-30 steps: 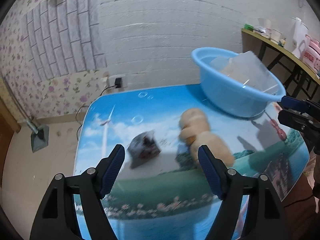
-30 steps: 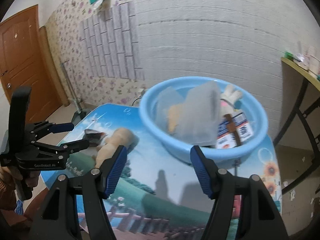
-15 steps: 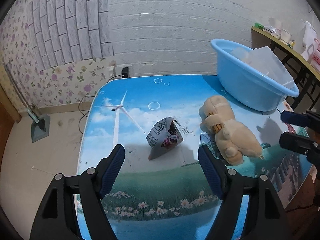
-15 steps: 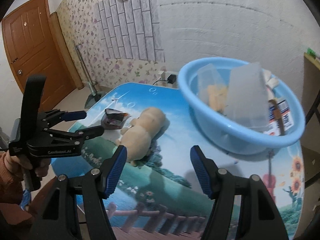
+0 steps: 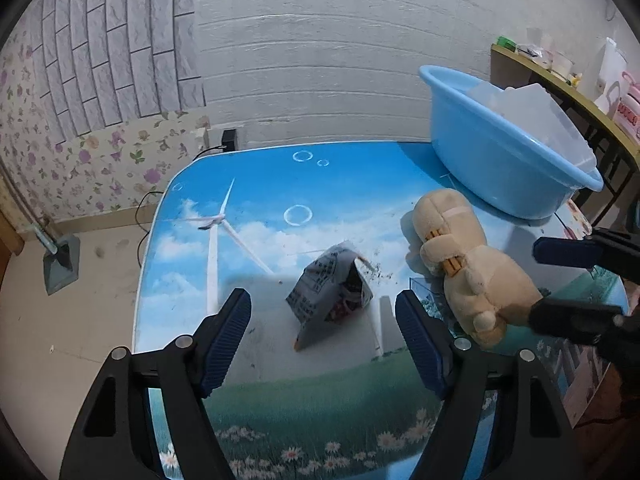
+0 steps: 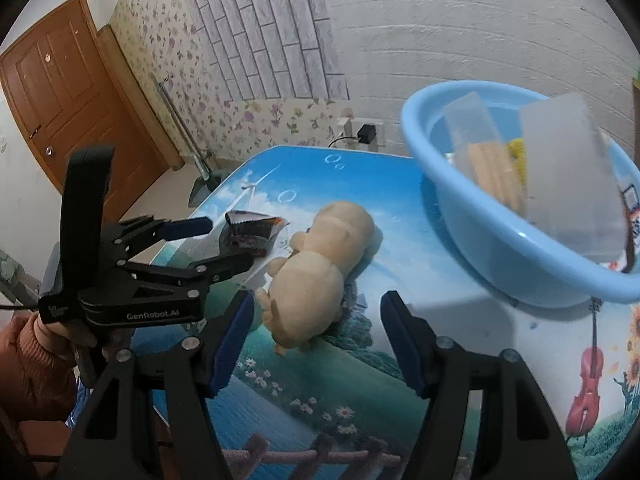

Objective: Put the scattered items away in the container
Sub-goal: 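Open both tools and move them back over the table toward the plush dog and snack bag, then grasp the printed snack bag with the left tool while the right tool grasps the tan plush dog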

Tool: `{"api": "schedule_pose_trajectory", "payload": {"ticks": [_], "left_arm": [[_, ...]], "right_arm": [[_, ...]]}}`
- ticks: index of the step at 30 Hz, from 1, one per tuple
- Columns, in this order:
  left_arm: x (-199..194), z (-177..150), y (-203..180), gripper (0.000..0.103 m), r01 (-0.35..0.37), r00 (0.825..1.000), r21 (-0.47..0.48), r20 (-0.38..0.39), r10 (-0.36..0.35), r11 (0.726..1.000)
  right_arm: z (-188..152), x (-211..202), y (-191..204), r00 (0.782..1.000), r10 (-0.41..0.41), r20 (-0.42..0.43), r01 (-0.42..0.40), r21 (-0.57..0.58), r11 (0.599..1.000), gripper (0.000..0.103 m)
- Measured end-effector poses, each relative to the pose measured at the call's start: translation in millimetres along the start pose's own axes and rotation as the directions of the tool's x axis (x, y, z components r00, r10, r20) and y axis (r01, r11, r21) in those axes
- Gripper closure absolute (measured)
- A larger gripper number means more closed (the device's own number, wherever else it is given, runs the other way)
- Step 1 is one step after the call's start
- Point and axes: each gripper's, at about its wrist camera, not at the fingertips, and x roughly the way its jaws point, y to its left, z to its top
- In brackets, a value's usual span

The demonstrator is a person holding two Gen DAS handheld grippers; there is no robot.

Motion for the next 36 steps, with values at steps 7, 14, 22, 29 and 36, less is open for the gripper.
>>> {"api": "schedule_pose_trajectory", "payload": {"ticks": [7,14,22,29,36], "left_arm": [[11.0,-0.4,-0.8,0.061,0.038,0.999,0.034,-0.032,-0.037,0.999],[6.3,-2.8,2.2,0.07,0.076,0.997,0.032,-0.023,-0.075,0.997],[-5.5,-8.0,-2.8,0.07,0.075,0.997,0.034,-0.021,-0.074,0.997],[-20.9,-6.7,-6.9,0.07,0.062,0.998,0.023,-0.002,-0.062,0.998],[-40.3,-2.7,-17.1,0.07,0.061,0.997,0.017,0.043,-0.061,0.998]], "right_arm": [[3.0,18.5,5.1,0.999,-0.002,-0.037,0.001,-0.004,1.0,0.037],[4.0,30.0,5.2,0.998,0.001,-0.062,0.0,0.012,1.0,0.037],[-0.5,41.1,7.6,0.996,0.039,-0.085,-0.038,0.009,0.999,0.051],[-5.0,23.9,5.2,0.997,0.063,-0.049,-0.063,0.011,0.998,0.056],[-7.6,-3.1,5.3,0.997,0.072,0.006,-0.072,0.02,0.997,0.056]]}}
